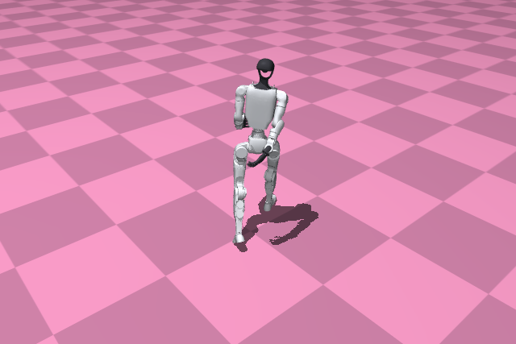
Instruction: Walk run
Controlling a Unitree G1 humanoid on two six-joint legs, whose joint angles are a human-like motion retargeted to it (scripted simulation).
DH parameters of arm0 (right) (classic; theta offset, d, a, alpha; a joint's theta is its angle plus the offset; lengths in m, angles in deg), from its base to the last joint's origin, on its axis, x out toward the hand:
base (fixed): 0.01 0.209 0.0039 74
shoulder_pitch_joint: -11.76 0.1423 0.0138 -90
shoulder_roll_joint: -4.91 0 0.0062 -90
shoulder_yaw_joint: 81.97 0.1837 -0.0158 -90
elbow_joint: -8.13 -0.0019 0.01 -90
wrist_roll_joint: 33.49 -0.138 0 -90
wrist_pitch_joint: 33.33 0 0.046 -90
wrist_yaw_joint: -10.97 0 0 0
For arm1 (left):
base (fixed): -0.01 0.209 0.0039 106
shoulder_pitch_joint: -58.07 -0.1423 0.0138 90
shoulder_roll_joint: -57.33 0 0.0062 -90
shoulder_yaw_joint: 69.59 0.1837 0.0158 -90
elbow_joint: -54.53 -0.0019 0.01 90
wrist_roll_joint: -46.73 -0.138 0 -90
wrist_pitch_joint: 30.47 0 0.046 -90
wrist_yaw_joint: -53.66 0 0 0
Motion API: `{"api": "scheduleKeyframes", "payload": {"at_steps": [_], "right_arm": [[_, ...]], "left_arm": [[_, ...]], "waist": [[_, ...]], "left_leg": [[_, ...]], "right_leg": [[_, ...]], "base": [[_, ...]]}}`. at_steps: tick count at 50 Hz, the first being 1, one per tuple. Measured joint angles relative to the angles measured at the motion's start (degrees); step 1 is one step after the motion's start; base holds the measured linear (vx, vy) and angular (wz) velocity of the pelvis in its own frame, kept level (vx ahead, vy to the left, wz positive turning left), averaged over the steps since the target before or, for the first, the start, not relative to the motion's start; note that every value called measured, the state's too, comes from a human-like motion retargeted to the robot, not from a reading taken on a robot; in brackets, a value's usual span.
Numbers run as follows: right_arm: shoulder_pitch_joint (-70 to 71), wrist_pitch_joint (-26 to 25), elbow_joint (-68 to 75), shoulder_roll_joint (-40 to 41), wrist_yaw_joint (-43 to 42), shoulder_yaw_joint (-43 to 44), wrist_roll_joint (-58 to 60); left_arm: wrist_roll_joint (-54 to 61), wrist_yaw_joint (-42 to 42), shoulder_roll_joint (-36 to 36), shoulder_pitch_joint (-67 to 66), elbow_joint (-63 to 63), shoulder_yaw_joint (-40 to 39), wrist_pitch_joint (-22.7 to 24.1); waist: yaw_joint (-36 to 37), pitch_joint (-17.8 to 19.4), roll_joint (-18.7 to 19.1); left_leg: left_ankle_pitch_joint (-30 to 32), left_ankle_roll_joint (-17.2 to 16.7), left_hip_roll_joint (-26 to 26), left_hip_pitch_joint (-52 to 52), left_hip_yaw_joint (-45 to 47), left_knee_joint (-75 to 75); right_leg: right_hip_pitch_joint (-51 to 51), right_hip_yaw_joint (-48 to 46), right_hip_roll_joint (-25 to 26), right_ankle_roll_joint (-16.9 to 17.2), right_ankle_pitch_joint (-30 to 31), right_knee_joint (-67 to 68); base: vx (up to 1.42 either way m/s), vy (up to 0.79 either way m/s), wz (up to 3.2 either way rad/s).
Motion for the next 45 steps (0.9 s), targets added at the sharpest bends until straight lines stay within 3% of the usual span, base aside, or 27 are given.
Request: {"api": "scheduleKeyframes", "payload": {"at_steps": [2,3,5,6,10,12,15,18,20,22,23,25,26,28,29,30,32,33,35,37,38,39,42,45], "right_arm": [[3.6,2.8,0.0,-1.5,-1.2,1.3,-3.1],[6.3,4.9,0.0,-2.5,-1.9,2.1,-4.9],[13.1,8.5,0.0,-4.4,-4.4,3.4,-8.7],[16.9,9.3,-0.4,-5.2,-6.6,4.6,-10.3],[29.8,11.7,-12.9,-5.1,-14.9,3.6,-16.8],[34.6,14.5,-20.8,-6.3,-16.6,-0.1,-17.4],[41.4,17.2,-31.0,-9.4,-16.1,-4.6,-14.8],[47.7,19.7,-36.9,-13.6,-15.8,-8.1,-12.2],[51.9,20.9,-38.7,-16.6,-17.1,-10.0,-11.1],[54.7,20.8,-39.2,-18.8,-19.3,-11.2,-10.4],[55.4,20.6,-39.3,-19.4,-20.3,-11.4,-10.1],[55.3,19.9,-39.1,-19.7,-22.4,-11.0,-9.9],[54.5,19.5,-38.5,-19.3,-23.4,-10.1,-10.2],[52.2,19.0,-36.7,-18.0,-25.0,-7.6,-11.2],[50.7,18.7,-35.0,-16.9,-25.2,-6.2,-11.6],[49.1,18.5,-33.1,-15.7,-25.3,-4.7,-12.0],[46.1,17.2,-27.0,-12.3,-24.4,-2.7,-12.2],[44.8,16.1,-23.1,-10.9,-23.8,-2.5,-12.5],[43.1,13.4,-13.5,-9.3,-22.1,-2.7,-13.3],[40.2,10.1,-4.4,-9.0,-18.2,-3.5,-12.6],[38.1,8.1,-1.2,-9.0,-15.5,-4.5,-11.4],[35.3,5.8,-0.1,-8.6,-12.7,-5.6,-9.7],[25.9,2.0,0.0,-6.7,-6.5,-8.4,-2.4],[16.7,3.5,0.0,-5.9,-4.6,-10.9,3.6]], "left_arm": [[-1.9,-0.5,1.4,-1.8,-1.6,-1.5,1.1],[-3.2,-0.7,2.0,-2.6,-2.0,-2.1,1.4],[-5.1,0.5,2.4,-4.1,-2.5,-3.0,2.1],[-5.4,0.8,2.9,-4.8,-2.9,-3.4,2.2],[-4.8,0.8,3.6,-6.8,-5.0,-5.2,1.9],[-4.5,0.4,3.3,-7.7,-5.0,-6.0,1.8],[-4.9,-1.0,1.9,-8.3,-3.8,-7.5,2.1],[-5.9,-1.5,0.7,-8.6,-2.4,-9.2,2.3],[-6.0,-1.1,0.5,-8.0,-1.9,-9.7,2.1],[-5.6,-0.4,0.6,-7.2,-1.7,-9.9,1.9],[-5.4,-0.2,0.6,-7.0,-1.7,-10.0,1.8],[-5.0,-0.3,0.6,-6.7,-1.7,-10.1,1.5],[-5.1,-0.7,0.6,-6.4,-1.7,-10.0,1.3],[-5.6,-1.6,0.4,-5.9,-1.9,-9.9,1.0],[-6.2,-1.8,0.5,-6.0,-1.9,-10.0,1.0],[-6.9,-2.0,0.7,-6.2,-1.8,-10.1,1.1],[-7.6,-1.6,0.8,-6.0,-2.0,-10.8,1.2],[-7.3,-1.3,0.6,-5.4,-2.4,-11.0,0.9],[-6.2,-0.9,-0.3,-3.0,-3.8,-10.9,0.3],[-5.3,-0.3,-0.9,-0.8,-5.5,-9.4,-0.1],[-4.8,0.1,-0.9,0.2,-6.4,-8.7,-0.3],[-4.1,0.5,-0.7,1.1,-7.0,-7.8,-0.5],[-1.0,1.1,-0.8,2.5,-6.8,-4.0,-0.5],[1.2,-0.7,-1.6,2.7,-4.4,-0.8,-0.2]], "waist": [[-0.1,-1.6,-1.6],[-0.2,-1.4,-2.2],[2.0,0.8,-0.2],[1.0,0.0,-2.0],[1.6,-1.4,-5.2],[5.0,-1.4,-7.5],[10.2,-1.3,-10.4],[16.5,-1.2,-11.2],[19.9,-0.7,-10.3],[20.8,-0.1,-9.6],[20.8,0.1,-9.6],[20.7,0.8,-9.5],[21.1,0.8,-9.7],[22.4,-0.2,-9.9],[23.7,-0.8,-10.3],[25.4,-1.4,-10.7],[23.4,-1.5,-13.0],[21.7,-0.5,-14.7],[20.7,1.0,-16.3],[21.1,-0.5,-11.3],[21.7,-0.8,-9.5],[21.3,-0.7,-8.3],[15.4,0.3,-5.3],[10.2,0.7,-3.7]], "left_leg": [[15.4,-2.7,-3.4,-3.3,-1.8,9.2],[20.1,-2.7,-4.2,-6.7,-2.1,17.2],[21.7,-2.7,-0.3,-14.5,-2.2,41.8],[21.7,-2.7,-2.0,-16.5,-3.9,43.0],[12.0,-0.2,-4.5,-26.0,-7.3,46.7],[5.9,4.4,-4.7,-31.7,-6.1,44.3],[-1.3,15.2,0.2,-39.0,2.5,34.1],[-1.6,19.2,0.7,-41.0,7.1,15.4],[-3.7,20.0,-1.4,-41.6,5.3,3.4],[-6.3,19.7,-5.8,-42.8,-3.3,-5.7],[-7.8,17.4,-7.7,-42.8,-7.3,-9.7],[-10.2,10.8,-7.0,-41.7,-2.1,-12.9],[-10.3,10.7,-6.4,-41.0,-0.7,-11.6],[-10.2,10.5,-4.1,-40.1,2.7,-7.5],[-7.4,9.9,-3.4,-39.7,2.8,-5.8],[-3.2,9.2,-3.0,-39.3,2.0,-4.5],[-4.9,12.4,-8.3,-40.0,-9.8,0.8],[-7.1,13.2,-11.1,-39.7,-11.9,3.8],[-11.6,13.2,-8.1,-37.8,-4.6,8.7],[-12.3,14.3,-0.9,-32.2,0.0,4.1],[-12.9,14.0,0.8,-30.1,-0.5,2.7],[-13.2,13.8,1.3,-28.3,-1.2,1.5],[-12.9,13.2,2.3,-23.3,-1.3,-2.7],[-14.7,13.0,1.3,-18.1,-0.3,-6.1]], "right_leg": [[0.1,13.6,0.9,-2.0,-0.8,3.9],[-0.2,19.0,1.4,-3.0,-2.6,6.2],[2.6,15.0,5.9,-5.3,-6.4,10.7],[4.7,15.2,5.1,-6.1,-6.6,9.0],[12.9,20.2,9.8,-8.7,-6.5,2.6],[16.7,25.7,11.0,-9.1,-6.3,0.7],[20.1,30.8,12.3,-10.2,-6.2,-0.1],[23.9,38.0,14.4,-10.2,-7.1,-0.5],[26.7,41.2,15.9,-10.2,-7.9,-0.6],[29.5,42.8,16.9,-10.2,-8.6,0.2],[31.2,42.6,17.1,-10.2,-8.7,0.5],[35.0,39.6,17.7,-10.2,-7.3,1.3],[36.5,38.4,18.5,-10.2,-5.2,1.8],[38.5,35.3,20.0,-9.0,1.1,3.1],[39.1,34.2,19.9,-6.3,6.2,4.7],[39.5,33.2,19.4,-2.6,11.9,6.9],[37.0,31.2,18.6,8.7,20.5,16.9],[33.7,30.0,18.0,14.1,21.0,27.3],[27.4,23.8,16.2,19.7,21.1,44.3],[23.1,24.5,21.0,18.0,20.4,41.5],[20.6,22.5,21.5,13.7,18.0,40.7],[17.9,21.3,21.3,11.7,15.8,40.2],[9.9,18.8,18.3,11.7,8.8,37.5],[3.5,19.6,13.5,10.2,2.6,28.5]], "base": [[1.13,-0.58,-0.29],[0.93,-0.39,-0.99],[0.94,-0.47,-1.68],[1.07,-0.83,-1.26],[0.82,-0.69,-1.50],[0.84,-0.39,-2.54],[0.82,-0.25,-2.57],[1.03,-0.17,-2.71],[0.85,0.03,-2.11],[1.08,0.01,-1.10],[1.06,-0.09,-0.60],[1.19,-0.20,-0.33],[1.42,-0.28,-0.31],[1.32,-0.30,-0.63],[1.16,-0.18,-1.30],[1.33,-0.10,-1.17],[1.35,-0.12,-0.34],[1.12,-0.31,0.03],[1.11,-0.46,-0.35],[1.01,-0.08,-0.98],[0.86,-0.06,-0.97],[0.80,-0.12,-0.54],[0.90,-0.16,0.76],[0.82,-0.16,0.39]]}}
